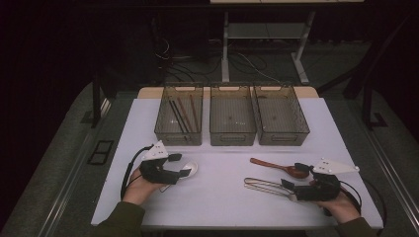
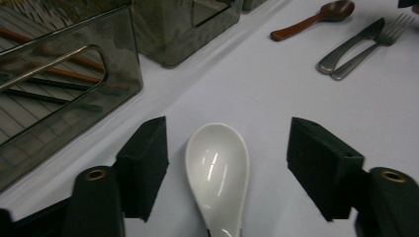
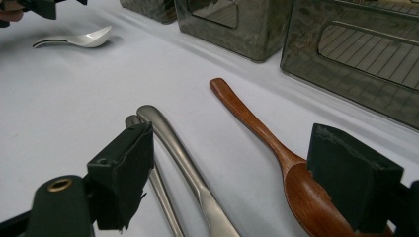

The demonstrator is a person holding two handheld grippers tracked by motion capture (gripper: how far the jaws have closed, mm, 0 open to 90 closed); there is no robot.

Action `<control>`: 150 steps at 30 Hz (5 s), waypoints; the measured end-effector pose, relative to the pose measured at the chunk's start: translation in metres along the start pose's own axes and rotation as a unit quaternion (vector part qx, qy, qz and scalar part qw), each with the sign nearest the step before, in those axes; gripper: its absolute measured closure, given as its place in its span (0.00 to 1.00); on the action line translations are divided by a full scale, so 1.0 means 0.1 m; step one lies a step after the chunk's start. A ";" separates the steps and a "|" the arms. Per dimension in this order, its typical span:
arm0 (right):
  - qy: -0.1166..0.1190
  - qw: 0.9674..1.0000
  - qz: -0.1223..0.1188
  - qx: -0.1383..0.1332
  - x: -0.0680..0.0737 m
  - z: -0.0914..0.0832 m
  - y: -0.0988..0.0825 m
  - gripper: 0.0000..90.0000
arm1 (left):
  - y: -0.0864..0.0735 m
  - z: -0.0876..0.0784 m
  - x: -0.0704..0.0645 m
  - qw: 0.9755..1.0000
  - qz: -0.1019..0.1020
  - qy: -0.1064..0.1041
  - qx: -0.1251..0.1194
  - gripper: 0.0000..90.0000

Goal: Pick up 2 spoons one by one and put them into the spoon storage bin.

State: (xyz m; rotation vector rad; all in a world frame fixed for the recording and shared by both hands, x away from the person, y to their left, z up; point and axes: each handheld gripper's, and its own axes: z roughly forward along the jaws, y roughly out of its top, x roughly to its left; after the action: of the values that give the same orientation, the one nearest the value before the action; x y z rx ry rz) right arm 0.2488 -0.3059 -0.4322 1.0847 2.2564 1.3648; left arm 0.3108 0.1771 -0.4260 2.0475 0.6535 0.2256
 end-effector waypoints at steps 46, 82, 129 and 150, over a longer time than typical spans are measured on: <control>-0.008 1.000 -0.023 0.006 0.05 0.03 0.02 0.21 | -0.01 0.28 0.10 0.995 -0.029 -0.007 0.098 0.52; -0.009 1.000 -0.026 0.010 0.06 0.03 0.02 0.21 | 0.03 0.33 -0.03 0.992 0.013 -0.020 0.122 0.86; -0.003 0.999 -0.028 0.019 0.12 0.14 0.03 0.13 | 0.30 0.30 -0.12 0.998 0.005 -0.034 0.059 0.91; 0.005 1.000 -0.029 0.003 0.14 0.10 0.05 0.13 | 0.69 0.61 -0.19 0.997 0.022 -0.045 0.055 0.91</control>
State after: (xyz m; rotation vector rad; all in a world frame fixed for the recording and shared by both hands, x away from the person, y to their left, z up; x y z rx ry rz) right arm 0.2470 -0.2882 -0.4314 1.0076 2.2833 1.3443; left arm 0.3446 0.0937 -0.3993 2.1655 0.5765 0.1242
